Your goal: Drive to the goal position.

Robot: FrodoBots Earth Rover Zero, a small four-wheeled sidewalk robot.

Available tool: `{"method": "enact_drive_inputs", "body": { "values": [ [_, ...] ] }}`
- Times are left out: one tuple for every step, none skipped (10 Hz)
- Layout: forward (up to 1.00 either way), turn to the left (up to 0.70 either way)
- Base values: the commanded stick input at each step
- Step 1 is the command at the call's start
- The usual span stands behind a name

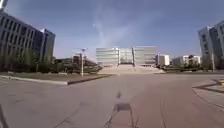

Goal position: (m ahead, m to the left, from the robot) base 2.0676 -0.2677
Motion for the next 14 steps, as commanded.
{"method": "enact_drive_inputs", "body": {
  "values": [
    [0.7, 0.0],
    [0.7, 0.0],
    [0.7, 0.0],
    [0.7, 0.0],
    [0.7, 0.0],
    [0.7, 0.0],
    [0.7, 0.0],
    [0.7, 0.0],
    [0.7, 0.0],
    [0.7, 0.0],
    [0.7, 0.0],
    [0.7, 0.0],
    [0.7, 0.0],
    [0.7, 0.0]
  ]
}}
